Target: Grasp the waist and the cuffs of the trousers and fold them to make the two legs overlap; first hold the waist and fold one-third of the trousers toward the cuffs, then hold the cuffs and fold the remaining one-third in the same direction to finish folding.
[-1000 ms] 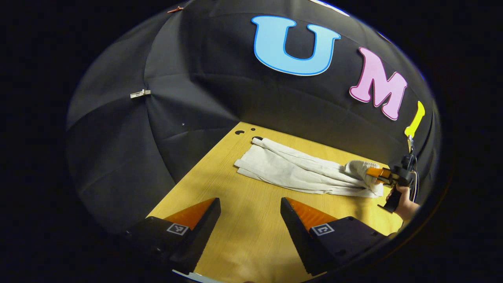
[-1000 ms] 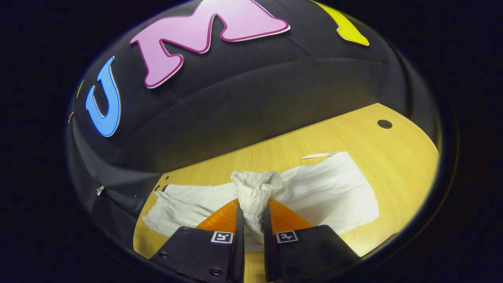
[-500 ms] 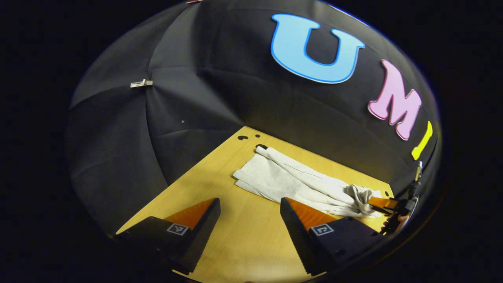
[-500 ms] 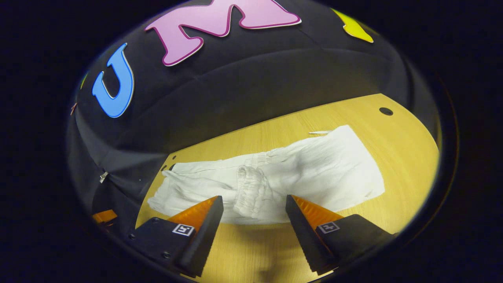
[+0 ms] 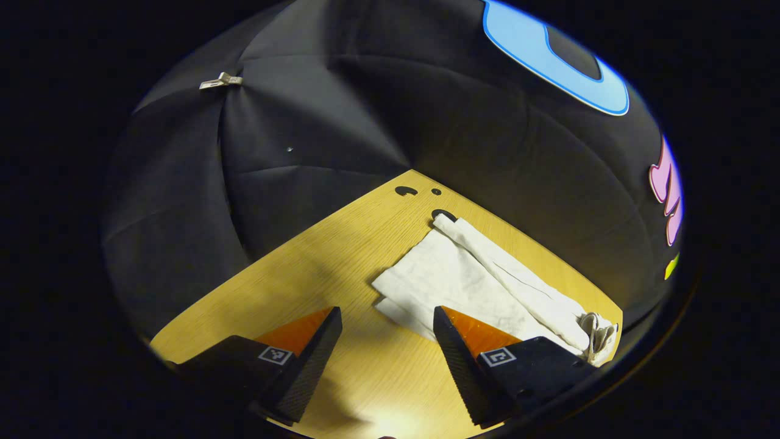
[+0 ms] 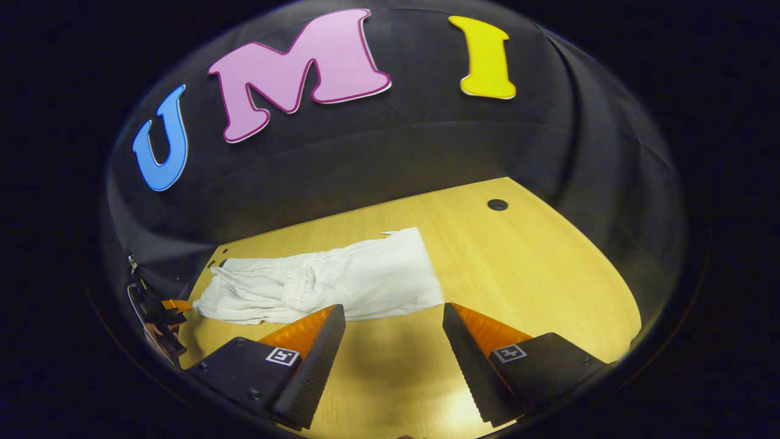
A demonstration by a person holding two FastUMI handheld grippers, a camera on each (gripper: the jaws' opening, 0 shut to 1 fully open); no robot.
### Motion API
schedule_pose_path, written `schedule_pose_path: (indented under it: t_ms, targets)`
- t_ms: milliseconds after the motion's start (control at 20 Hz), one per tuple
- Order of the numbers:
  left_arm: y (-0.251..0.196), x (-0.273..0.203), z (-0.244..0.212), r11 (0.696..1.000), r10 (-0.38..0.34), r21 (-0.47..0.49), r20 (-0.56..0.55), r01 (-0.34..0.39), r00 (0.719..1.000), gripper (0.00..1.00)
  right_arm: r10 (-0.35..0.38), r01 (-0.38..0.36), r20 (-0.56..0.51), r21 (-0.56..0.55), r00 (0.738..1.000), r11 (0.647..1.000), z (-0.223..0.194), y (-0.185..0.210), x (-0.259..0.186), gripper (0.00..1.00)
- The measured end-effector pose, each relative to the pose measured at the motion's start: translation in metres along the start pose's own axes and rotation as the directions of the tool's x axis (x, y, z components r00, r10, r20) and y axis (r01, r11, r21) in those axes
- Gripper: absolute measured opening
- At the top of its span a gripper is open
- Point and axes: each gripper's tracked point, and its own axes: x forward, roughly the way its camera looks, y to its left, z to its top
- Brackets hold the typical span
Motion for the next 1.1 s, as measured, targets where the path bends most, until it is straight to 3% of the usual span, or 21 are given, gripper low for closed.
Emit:
schedule_pose_path:
  t_ms: [150,250,400,500,550,650,800,950,1100]
  targets:
    - [-0.010,0.026,0.002,0.999,0.019,-0.032,-0.012,-0.020,1.000,0.96,-0.077,0.079,0.024,-0.062,0.997,0.995,-0.002,-0.034,-0.031,0.99]
    - [-0.013,0.040,0.000,0.999,0.049,-0.004,-0.021,-0.049,0.999,0.96,-0.085,0.086,0.012,-0.074,0.996,0.994,-0.007,-0.038,-0.046,0.99]
    - [-0.016,0.047,-0.014,0.986,0.120,0.122,-0.062,-0.112,0.991,0.94,-0.074,0.076,0.028,-0.061,0.997,0.995,-0.003,-0.030,-0.053,0.99]
    - [-0.014,0.048,-0.022,0.961,0.170,0.234,-0.082,-0.147,0.982,0.98,-0.057,0.061,0.054,-0.070,0.997,0.996,-0.001,-0.019,-0.054,0.98]
    - [-0.018,0.050,-0.021,0.959,0.154,0.251,-0.077,-0.130,0.985,0.97,-0.045,0.048,0.045,-0.068,0.998,0.997,-0.005,-0.014,-0.054,0.98]
    - [-0.023,0.052,-0.023,0.960,0.160,0.245,-0.082,-0.136,0.984,0.82,-0.028,0.030,0.022,-0.075,0.999,0.997,-0.012,-0.009,-0.054,0.99]
    - [-0.032,0.051,-0.026,0.957,0.137,0.270,-0.093,-0.108,0.986,0.73,-0.021,0.022,0.012,-0.097,1.000,0.995,-0.017,-0.008,-0.064,0.99]
    - [-0.043,0.053,-0.030,0.953,0.118,0.291,-0.098,-0.085,0.988,0.48,-0.031,0.030,-0.002,-0.169,1.000,0.985,-0.031,-0.016,-0.080,0.99]
    - [-0.050,0.054,-0.033,0.950,0.108,0.302,-0.097,-0.074,0.989,0.14,-0.042,0.042,0.001,-0.186,0.999,0.982,-0.034,-0.024,-0.092,0.98]
